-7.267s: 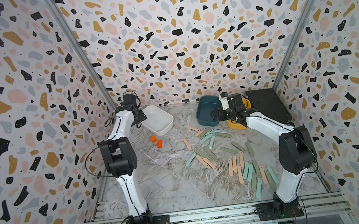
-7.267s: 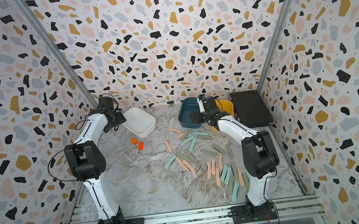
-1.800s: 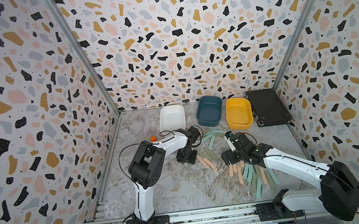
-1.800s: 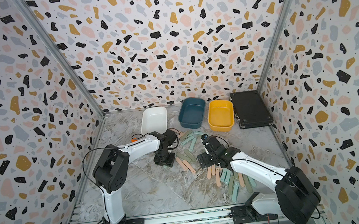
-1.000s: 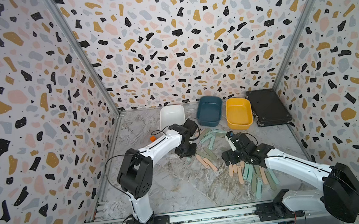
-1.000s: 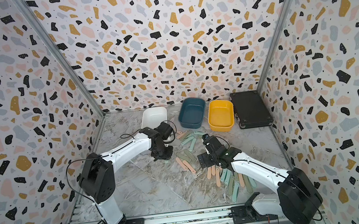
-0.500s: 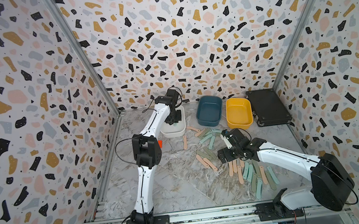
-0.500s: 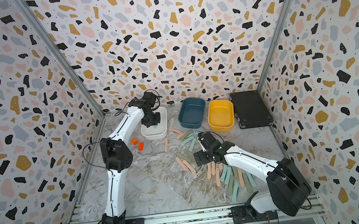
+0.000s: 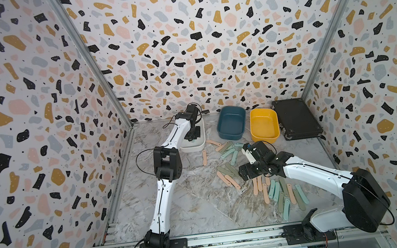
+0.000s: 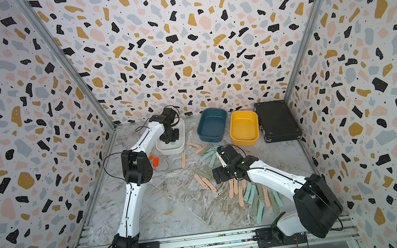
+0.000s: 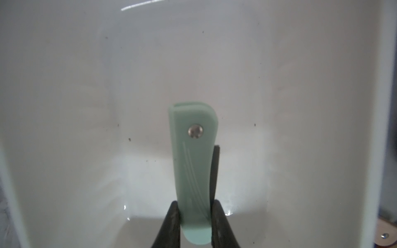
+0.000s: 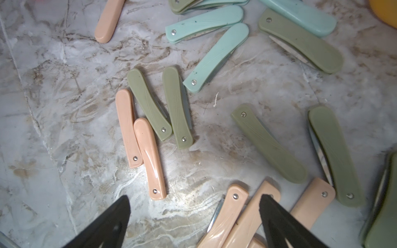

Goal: Place the fruit knives into the storage box by color
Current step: Place the fruit knife in the storage box, then pick up the fruit knife from the center of the board.

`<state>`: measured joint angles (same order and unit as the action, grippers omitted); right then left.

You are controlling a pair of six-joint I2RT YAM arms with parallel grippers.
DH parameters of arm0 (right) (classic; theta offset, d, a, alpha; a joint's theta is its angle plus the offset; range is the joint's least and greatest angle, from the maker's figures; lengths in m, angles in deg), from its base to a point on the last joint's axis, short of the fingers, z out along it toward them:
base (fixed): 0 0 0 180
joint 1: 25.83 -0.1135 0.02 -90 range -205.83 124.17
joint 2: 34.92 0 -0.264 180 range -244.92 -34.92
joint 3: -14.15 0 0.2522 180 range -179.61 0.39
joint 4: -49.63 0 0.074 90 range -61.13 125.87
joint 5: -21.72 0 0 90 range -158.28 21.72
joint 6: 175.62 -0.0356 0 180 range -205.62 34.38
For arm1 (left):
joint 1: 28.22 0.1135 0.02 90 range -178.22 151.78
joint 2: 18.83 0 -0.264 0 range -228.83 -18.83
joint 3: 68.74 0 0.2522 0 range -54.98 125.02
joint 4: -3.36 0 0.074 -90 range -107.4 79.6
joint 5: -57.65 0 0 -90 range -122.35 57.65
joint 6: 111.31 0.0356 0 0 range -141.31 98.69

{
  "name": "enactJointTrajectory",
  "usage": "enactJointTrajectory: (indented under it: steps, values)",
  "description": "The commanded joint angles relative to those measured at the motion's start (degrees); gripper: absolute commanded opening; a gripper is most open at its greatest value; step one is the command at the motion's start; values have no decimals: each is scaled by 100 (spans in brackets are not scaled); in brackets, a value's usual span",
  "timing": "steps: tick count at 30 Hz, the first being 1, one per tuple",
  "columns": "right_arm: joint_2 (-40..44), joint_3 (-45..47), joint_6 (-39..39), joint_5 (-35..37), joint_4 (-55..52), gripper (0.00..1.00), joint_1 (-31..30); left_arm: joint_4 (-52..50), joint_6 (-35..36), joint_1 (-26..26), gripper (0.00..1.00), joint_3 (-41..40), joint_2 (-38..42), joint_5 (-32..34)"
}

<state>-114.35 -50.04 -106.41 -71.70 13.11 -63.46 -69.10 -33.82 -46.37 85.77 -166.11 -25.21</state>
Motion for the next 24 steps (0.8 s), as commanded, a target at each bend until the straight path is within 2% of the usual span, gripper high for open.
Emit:
enactJointTrajectory:
  steps: [1,4,9,11,14,15,18,24]
  values:
    - [158,43,4,23,-201,95,-25,444,148,10,18,-47,-160,174]
    - [200,16,90,-26,-242,87,-25,521,187,13,24,-74,-227,165]
    - [135,-71,161,-71,-275,84,-30,392,173,16,34,-48,-160,87]
    - [67,-77,141,-62,-215,83,-25,128,-77,13,46,34,24,43]
    - [-134,-109,138,-71,-15,80,-25,-140,-456,-13,68,-97,548,-357]
    - [-222,-156,149,-48,7,78,-25,-211,-536,-21,70,-187,762,-452]
    - [-535,-233,211,64,273,72,-33,-317,-759,-95,79,-957,1628,-681]
    - [-1294,-559,437,210,529,57,-121,562,-976,-531,100,-3565,3493,-1270]
